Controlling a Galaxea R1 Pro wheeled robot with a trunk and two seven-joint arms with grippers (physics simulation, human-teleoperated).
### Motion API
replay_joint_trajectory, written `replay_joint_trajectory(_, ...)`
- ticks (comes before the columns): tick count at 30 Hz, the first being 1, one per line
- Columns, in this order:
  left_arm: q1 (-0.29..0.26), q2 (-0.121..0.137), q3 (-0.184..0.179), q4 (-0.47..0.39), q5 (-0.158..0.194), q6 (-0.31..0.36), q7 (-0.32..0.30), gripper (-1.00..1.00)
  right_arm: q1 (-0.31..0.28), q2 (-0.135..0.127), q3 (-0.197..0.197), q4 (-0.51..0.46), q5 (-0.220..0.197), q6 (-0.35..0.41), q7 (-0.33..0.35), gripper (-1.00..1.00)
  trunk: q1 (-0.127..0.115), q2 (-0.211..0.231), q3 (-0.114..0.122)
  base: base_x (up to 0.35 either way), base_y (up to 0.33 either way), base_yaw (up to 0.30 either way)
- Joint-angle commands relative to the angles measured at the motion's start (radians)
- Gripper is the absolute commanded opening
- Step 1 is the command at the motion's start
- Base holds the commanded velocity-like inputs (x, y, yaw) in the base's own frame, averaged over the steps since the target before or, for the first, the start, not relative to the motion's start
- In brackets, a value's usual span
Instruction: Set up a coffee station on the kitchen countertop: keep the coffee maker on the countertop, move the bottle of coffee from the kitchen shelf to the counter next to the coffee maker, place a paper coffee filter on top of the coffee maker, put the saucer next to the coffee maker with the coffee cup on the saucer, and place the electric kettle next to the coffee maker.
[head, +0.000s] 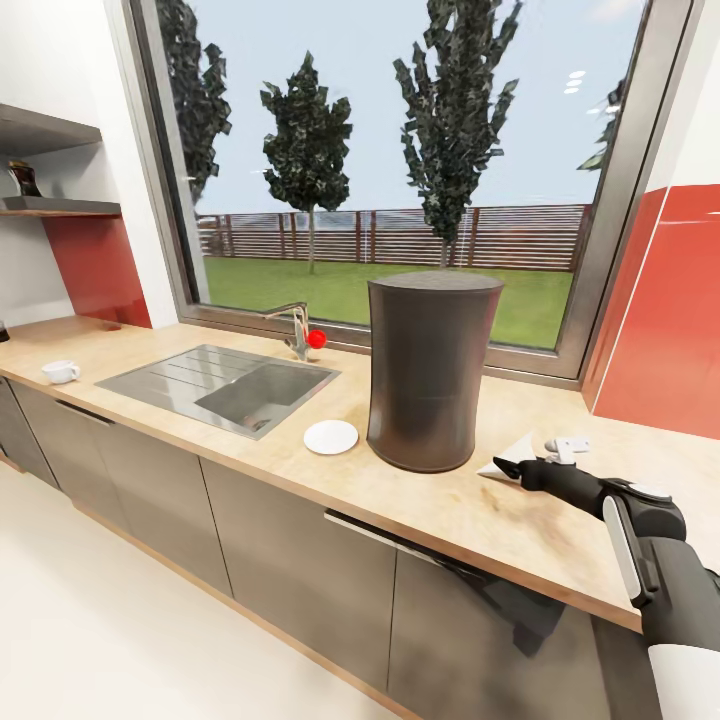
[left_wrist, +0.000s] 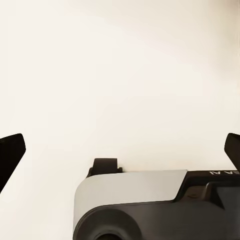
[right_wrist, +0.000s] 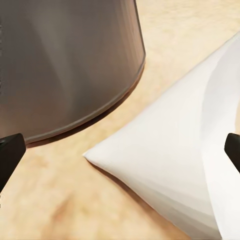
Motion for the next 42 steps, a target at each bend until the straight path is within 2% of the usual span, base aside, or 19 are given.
replay_joint_trajectory(1,0.0,0.0,0.001,-0.001,0.0,-0.002,0.001,1.0,-0.001,0.0,-0.001,-0.001,0.001,0.006,0.005,1.0,0.0,-0.001,-0.001,0.0,0.0,0.0)
replay_joint_trajectory(19,0.0,0.0,0.001,-0.001,0.0,-0.002,0.001,1.0,-0.001,0.001,0.003,0.004,0.0,0.006,0.006,1.0,0.0,-0.001,-0.001,0.0,0.0,0.0)
replay_joint_trajectory(20,0.0,0.0,0.001,-0.001,0.0,-0.002,0.001,1.0,-0.001,0.002,0.014,0.004,0.0,0.006,0.006,1.0,0.0,-0.001,-0.001,0.0,0.0,0.0)
replay_joint_trajectory(22,0.0,0.0,0.001,-0.001,0.0,-0.002,0.0,1.0,-0.001,0.004,0.059,0.004,-0.001,0.005,0.006,1.0,0.0,-0.001,-0.001,0.0,0.0,0.0)
replay_joint_trajectory(27,0.0,0.0,0.001,-0.001,0.0,-0.002,0.001,1.0,-0.001,0.005,0.096,0.004,-0.002,0.005,0.005,1.0,0.0,-0.001,-0.001,0.0,0.0,0.0)
replay_joint_trajectory(42,0.0,0.0,0.001,-0.001,0.0,-0.002,0.0,1.0,-0.001,0.005,0.106,0.004,0.0,0.004,0.003,1.0,0.0,-0.001,-0.001,0.0,0.0,0.0)
